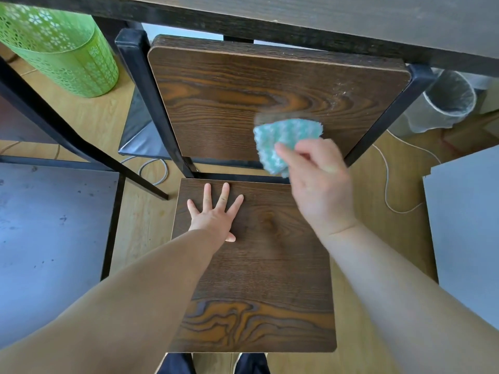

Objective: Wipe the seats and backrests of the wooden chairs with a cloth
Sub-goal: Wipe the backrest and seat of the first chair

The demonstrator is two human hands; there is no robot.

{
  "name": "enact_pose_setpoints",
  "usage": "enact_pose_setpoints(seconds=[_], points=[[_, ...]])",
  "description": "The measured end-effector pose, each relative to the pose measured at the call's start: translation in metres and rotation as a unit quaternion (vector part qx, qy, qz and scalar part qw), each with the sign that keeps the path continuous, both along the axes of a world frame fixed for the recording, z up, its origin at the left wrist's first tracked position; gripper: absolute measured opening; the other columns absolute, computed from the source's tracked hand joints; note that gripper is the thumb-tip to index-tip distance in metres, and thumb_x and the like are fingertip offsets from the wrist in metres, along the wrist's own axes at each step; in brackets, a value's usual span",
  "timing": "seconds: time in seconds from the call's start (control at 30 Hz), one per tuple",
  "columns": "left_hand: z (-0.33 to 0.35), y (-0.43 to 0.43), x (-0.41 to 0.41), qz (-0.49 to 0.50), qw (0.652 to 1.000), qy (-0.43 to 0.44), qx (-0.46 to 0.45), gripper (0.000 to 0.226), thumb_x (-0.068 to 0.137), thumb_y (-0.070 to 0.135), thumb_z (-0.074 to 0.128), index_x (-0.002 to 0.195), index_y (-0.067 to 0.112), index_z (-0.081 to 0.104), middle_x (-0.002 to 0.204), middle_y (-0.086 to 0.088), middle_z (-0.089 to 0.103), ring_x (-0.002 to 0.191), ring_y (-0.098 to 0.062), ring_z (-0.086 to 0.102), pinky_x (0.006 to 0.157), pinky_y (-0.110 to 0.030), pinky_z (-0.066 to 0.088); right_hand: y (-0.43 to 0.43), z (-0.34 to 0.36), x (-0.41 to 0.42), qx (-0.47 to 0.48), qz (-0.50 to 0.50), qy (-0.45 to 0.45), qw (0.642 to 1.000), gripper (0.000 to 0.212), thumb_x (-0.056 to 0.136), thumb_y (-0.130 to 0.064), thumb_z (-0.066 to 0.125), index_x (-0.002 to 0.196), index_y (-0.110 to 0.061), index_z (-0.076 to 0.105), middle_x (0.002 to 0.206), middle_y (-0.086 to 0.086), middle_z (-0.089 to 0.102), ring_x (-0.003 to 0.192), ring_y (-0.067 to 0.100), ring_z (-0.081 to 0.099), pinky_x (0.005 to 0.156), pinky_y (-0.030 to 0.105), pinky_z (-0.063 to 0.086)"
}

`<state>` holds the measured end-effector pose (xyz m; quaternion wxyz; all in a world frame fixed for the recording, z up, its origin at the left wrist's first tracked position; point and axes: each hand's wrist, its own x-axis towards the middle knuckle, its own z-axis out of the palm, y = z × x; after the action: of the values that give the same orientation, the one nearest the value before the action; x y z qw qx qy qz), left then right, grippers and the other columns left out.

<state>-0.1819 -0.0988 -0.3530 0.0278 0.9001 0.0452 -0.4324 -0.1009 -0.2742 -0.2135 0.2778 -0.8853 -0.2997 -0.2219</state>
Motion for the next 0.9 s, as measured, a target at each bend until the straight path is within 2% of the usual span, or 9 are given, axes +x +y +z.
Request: enact_pose_setpoints(seconds=[0.1,0.2,0.53,0.63,0.7,0.8,0.83,0.9], points=[[0.002,0.001,-0.001,-0.003,1.000,-0.003,-0.004,0.110,0.091,0.052,0.062,0.148,0.040,-0.031,0.155,-0.001,-0.043,0.141,-0.044,-0.036,0.111,-0.075,0.002,-0.019,0.049,0.015,0.013,-0.016,-0.089,0.996,0.023,0.099,-0.005,0.053,0.107,-0.002,0.074,0.085,0.018,0.063,0.076,0.030,0.056,0.070,0.033,0.048],[0.002,0.002,-0.001,-0.002,1.000,-0.004,-0.007,0.110,0.090,0.053,0.062,0.147,0.041,-0.031,0.155,0.000,-0.042,0.141,-0.044,-0.036,0.112,-0.075,0.002,-0.028,0.076,0.040,0.015,-0.023,-0.148,0.989,0.022,0.097,0.000,0.056,0.110,-0.001,0.073,0.086,0.022,0.062,0.076,0.036,0.060,0.072,0.033,0.049],[0.002,-0.001,-0.001,-0.008,1.000,-0.009,0.003,0.109,0.090,0.057,0.061,0.148,0.042,-0.030,0.156,0.000,-0.041,0.142,-0.043,-0.033,0.112,-0.074,0.005,-0.023,0.049,0.063,-0.001,-0.048,-0.202,0.978,0.020,0.097,-0.006,0.060,0.111,-0.005,0.073,0.085,0.018,0.064,0.078,0.032,0.061,0.068,0.029,0.051],[0.000,-0.001,0.000,-0.008,1.000,-0.002,0.009,0.109,0.090,0.057,0.061,0.146,0.042,-0.031,0.155,0.001,-0.042,0.142,-0.043,-0.034,0.112,-0.075,0.006,-0.023,0.025,0.052,-0.001,-0.050,-0.158,0.986,0.023,0.101,-0.013,0.054,0.102,-0.002,0.075,0.081,0.015,0.063,0.074,0.028,0.056,0.071,0.023,0.045],[-0.001,0.000,-0.001,-0.007,1.000,0.000,0.009,0.110,0.090,0.057,0.061,0.146,0.042,-0.032,0.155,0.001,-0.043,0.142,-0.043,-0.035,0.112,-0.075,0.005,-0.024,0.003,0.042,0.005,-0.044,-0.062,0.997,0.034,0.104,-0.020,0.049,0.093,-0.001,0.074,0.080,0.011,0.061,0.077,0.021,0.050,0.074,0.015,0.037],[-0.002,0.000,-0.001,-0.011,1.000,-0.001,0.014,0.109,0.090,0.057,0.060,0.146,0.042,-0.032,0.155,0.000,-0.042,0.142,-0.044,-0.034,0.112,-0.074,0.005,-0.029,-0.031,0.030,-0.005,-0.048,0.045,0.998,0.030,0.101,-0.028,0.052,0.089,-0.010,0.073,0.083,0.001,0.060,0.078,0.007,0.045,0.073,0.007,0.035],[-0.002,0.000,-0.001,-0.011,1.000,-0.001,0.015,0.108,0.091,0.057,0.060,0.146,0.042,-0.032,0.155,0.000,-0.042,0.142,-0.044,-0.034,0.112,-0.074,0.005,-0.030,-0.041,0.027,-0.034,-0.044,0.046,0.997,0.029,0.101,-0.027,0.051,0.093,-0.009,0.073,0.085,0.002,0.060,0.081,0.008,0.045,0.072,0.010,0.040],[-0.003,-0.001,-0.001,-0.013,1.000,-0.001,0.018,0.108,0.091,0.057,0.059,0.146,0.041,-0.033,0.155,0.000,-0.043,0.142,-0.044,-0.034,0.112,-0.074,0.005,-0.032,-0.056,0.024,-0.079,-0.011,0.015,0.997,0.020,0.096,-0.013,0.056,0.102,-0.005,0.074,0.088,0.007,0.061,0.083,0.018,0.047,0.064,0.025,0.049]])
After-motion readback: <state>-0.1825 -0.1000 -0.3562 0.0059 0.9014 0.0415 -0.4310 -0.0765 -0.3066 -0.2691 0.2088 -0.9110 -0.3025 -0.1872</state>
